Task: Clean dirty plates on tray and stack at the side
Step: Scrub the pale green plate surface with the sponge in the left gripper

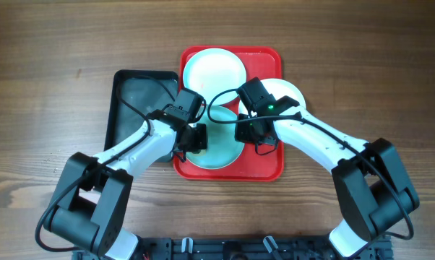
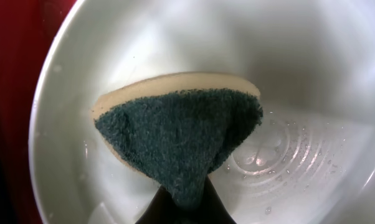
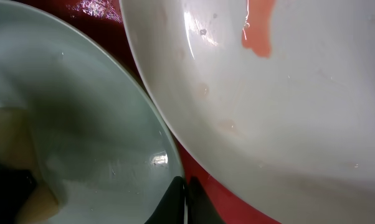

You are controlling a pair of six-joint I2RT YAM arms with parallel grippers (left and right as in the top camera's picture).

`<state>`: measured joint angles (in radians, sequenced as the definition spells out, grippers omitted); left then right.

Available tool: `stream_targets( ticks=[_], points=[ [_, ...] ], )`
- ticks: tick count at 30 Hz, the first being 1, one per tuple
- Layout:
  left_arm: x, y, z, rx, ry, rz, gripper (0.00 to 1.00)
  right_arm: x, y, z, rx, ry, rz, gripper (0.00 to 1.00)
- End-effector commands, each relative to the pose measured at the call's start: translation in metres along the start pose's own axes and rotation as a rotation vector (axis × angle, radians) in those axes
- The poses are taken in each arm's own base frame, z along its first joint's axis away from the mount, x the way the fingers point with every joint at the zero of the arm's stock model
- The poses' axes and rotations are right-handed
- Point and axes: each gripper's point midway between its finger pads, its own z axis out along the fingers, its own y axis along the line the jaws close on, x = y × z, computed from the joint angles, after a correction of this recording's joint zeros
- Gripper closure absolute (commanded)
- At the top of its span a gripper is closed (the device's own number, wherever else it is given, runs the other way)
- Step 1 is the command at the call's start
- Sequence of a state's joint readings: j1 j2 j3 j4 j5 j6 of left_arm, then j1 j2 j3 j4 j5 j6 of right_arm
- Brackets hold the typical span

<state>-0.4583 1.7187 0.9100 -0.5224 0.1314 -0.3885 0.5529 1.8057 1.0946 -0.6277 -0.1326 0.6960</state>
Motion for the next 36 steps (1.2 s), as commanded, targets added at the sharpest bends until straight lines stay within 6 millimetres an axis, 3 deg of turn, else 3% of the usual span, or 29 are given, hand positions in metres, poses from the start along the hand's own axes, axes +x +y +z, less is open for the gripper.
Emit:
stream_targets(
  ticks=[1, 2, 3, 16, 18, 24, 27, 28, 31, 36],
  points=[
    [0.018, 0.018, 0.022, -0.070, 0.068, -0.020, 0.92, -0.001, 0.005, -0.008, -0.022, -0.010, 0.011, 0.96],
    [0.016, 0.019, 0.022, -0.078, 0.062, -0.021, 0.79, -0.001, 0.004, -0.008, -0.022, -0.009, 0.011, 0.96],
    [0.015, 0.020, 0.022, -0.080, 0.060, -0.024, 0.75, -0.001, 0.004, -0.008, -0.020, -0.008, 0.011, 0.96],
    [0.010, 0.027, 0.021, -0.116, 0.033, -0.025, 0.75, 0.003, 0.000, 0.001, -0.025, -0.013, 0.041, 0.96],
    [0.010, 0.027, 0.021, -0.117, 0.034, -0.025, 0.67, 0.003, 0.000, 0.001, -0.025, -0.013, 0.041, 0.96],
    [0.009, 0.031, 0.021, -0.138, 0.024, -0.025, 0.68, 0.003, 0.000, 0.001, -0.025, -0.012, 0.041, 0.95],
    [0.011, 0.032, 0.023, -0.143, 0.033, -0.025, 0.63, 0.003, 0.000, 0.001, -0.025, -0.012, 0.041, 0.95],
    [0.013, 0.034, 0.026, -0.147, 0.043, -0.025, 0.64, 0.003, 0.000, 0.001, -0.025, -0.012, 0.041, 0.95],
    [0.018, 0.036, 0.032, -0.157, 0.065, -0.027, 0.94, 0.003, 0.000, 0.001, -0.025, -0.012, 0.041, 0.96],
    [0.019, 0.039, 0.030, -0.167, 0.073, -0.029, 0.96, 0.004, 0.001, 0.000, -0.030, -0.008, 0.041, 0.96]
  ],
)
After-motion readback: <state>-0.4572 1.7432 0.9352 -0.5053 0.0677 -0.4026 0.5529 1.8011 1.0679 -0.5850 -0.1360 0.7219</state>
